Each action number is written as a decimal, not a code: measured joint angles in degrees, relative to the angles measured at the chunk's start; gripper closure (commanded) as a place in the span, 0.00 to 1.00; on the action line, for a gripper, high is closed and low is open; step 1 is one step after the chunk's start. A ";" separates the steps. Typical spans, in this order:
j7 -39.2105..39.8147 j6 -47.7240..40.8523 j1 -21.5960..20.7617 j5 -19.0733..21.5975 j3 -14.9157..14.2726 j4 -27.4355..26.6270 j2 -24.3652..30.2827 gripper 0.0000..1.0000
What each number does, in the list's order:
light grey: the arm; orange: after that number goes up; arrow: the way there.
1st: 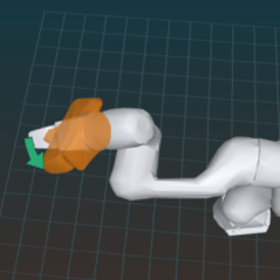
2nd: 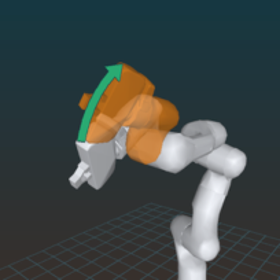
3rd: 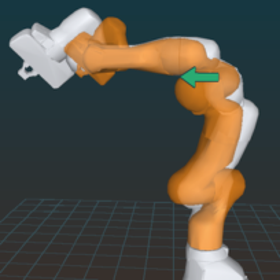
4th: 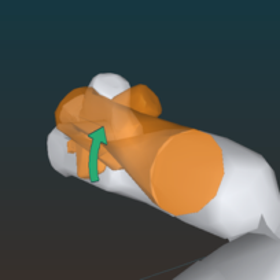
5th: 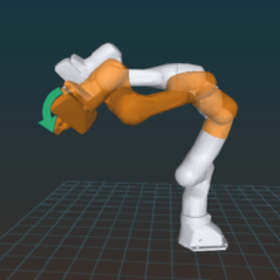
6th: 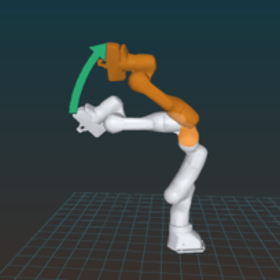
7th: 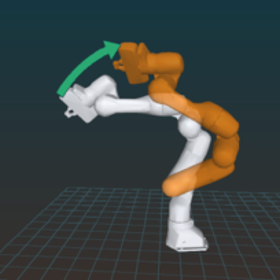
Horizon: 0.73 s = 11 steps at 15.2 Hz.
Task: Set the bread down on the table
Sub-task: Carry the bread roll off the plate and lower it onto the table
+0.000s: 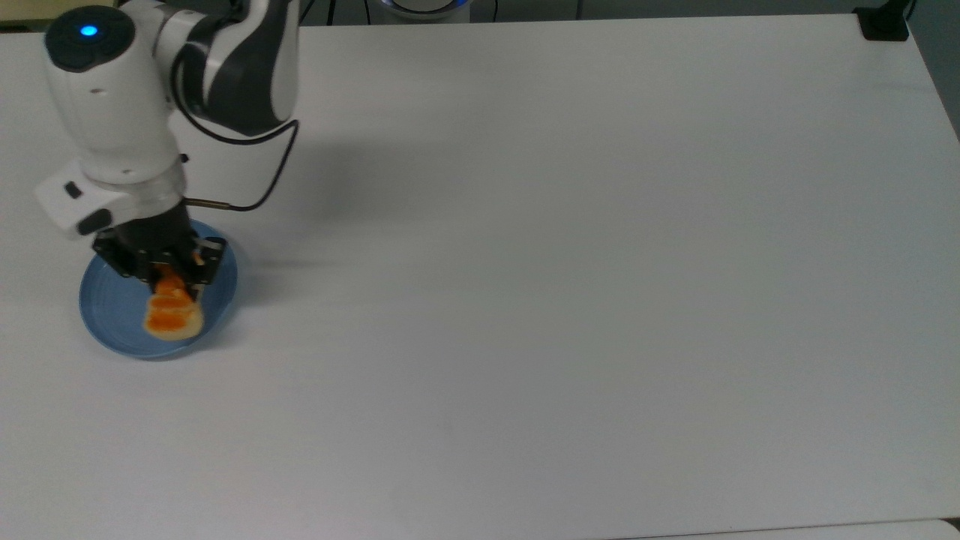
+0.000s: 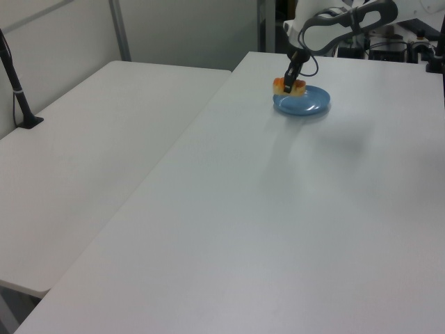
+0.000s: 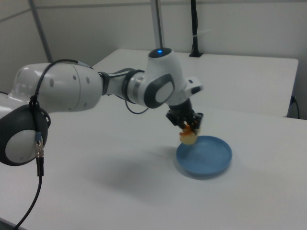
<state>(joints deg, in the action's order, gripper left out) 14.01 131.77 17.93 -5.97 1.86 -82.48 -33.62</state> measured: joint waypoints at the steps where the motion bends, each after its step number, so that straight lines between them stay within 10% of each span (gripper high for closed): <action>1: -0.76 -1.16 -1.60 0.00 0.12 -0.37 0.34 0.61; 7: -8.94 -4.66 -11.53 -0.34 0.40 -3.61 1.57 0.49; 10: -14.64 -4.79 -15.74 -2.87 0.45 -5.88 1.59 0.00; 11: -15.73 -4.79 -16.50 -3.37 0.45 -6.38 1.59 0.00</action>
<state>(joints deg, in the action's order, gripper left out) -1.71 126.97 1.43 -9.33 2.31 -88.87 -32.03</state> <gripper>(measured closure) 0.423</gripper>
